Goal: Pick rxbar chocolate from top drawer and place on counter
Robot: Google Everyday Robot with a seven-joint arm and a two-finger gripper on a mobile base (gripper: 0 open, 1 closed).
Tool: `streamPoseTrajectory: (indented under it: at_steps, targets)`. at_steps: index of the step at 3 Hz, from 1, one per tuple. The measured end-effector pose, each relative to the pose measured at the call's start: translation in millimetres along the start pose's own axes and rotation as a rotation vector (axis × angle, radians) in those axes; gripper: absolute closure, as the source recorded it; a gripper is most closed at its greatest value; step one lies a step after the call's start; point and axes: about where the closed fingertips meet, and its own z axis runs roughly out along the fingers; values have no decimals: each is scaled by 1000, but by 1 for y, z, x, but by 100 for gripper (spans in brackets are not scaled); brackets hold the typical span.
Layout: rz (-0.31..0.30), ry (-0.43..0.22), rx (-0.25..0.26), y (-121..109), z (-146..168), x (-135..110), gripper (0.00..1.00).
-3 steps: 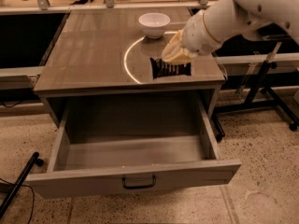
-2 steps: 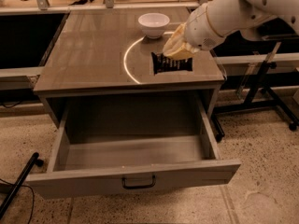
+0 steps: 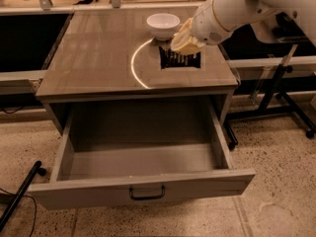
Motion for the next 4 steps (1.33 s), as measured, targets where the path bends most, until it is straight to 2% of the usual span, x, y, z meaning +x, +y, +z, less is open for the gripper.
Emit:
streamPoseTrajectory:
  at_steps: [1, 2, 4]
  targets:
    - [45, 35, 53, -23, 5, 4, 100]
    - [103, 77, 87, -42, 14, 10, 82]
    - [162, 107, 54, -66, 51, 13, 35]
